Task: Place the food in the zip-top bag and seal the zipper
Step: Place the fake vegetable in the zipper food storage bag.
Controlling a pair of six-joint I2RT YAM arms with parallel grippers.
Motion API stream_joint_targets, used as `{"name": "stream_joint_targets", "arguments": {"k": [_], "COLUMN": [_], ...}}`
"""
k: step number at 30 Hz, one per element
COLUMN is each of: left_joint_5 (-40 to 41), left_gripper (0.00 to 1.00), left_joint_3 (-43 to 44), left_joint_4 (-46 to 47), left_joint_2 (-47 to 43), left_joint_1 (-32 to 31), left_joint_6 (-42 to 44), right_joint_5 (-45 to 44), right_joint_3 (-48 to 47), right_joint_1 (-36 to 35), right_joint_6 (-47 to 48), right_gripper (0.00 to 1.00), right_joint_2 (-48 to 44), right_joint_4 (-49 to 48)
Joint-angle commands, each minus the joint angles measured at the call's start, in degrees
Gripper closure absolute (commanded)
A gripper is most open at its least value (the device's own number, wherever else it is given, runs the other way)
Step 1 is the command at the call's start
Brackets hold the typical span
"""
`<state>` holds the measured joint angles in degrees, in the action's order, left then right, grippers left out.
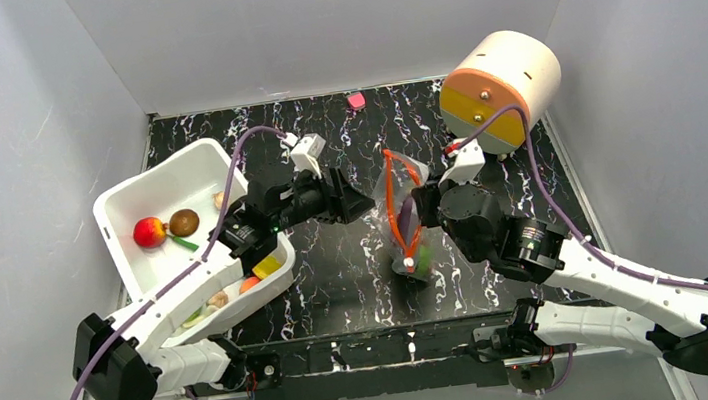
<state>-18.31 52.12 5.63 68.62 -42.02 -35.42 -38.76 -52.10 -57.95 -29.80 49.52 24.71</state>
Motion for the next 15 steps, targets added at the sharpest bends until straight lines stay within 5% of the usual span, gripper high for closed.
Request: {"name": "stream_joint_targets", "arguments": {"k": [1, 7, 15], "left_joint_5": [10.02, 23.67, 32.80], "left_gripper": [0.38, 0.35, 0.35], "left_joint_3": [4.60, 8.78, 9.51], "left_joint_4": [-10.63, -21.67, -27.78], "left_joint_2": [-2.96, -3.94, -4.43], "left_joint_1": [-0.17, 0.00, 3.69], "left_joint_6": [5.26, 9.32, 9.60], "right_joint_5": [-6.67, -11.62, -5.56], "right_joint_3": [-3.46, -6.64, -3.98], "right_joint_1": [0.21, 0.21, 0.21], "right_joint_6": [1.72, 4.54, 4.03], "right_gripper": [1.00, 1.00, 1.00], "right_joint_2": [-1.33, -2.61, -1.13], "right_joint_4": [1.44, 4.85, 2.32]}}
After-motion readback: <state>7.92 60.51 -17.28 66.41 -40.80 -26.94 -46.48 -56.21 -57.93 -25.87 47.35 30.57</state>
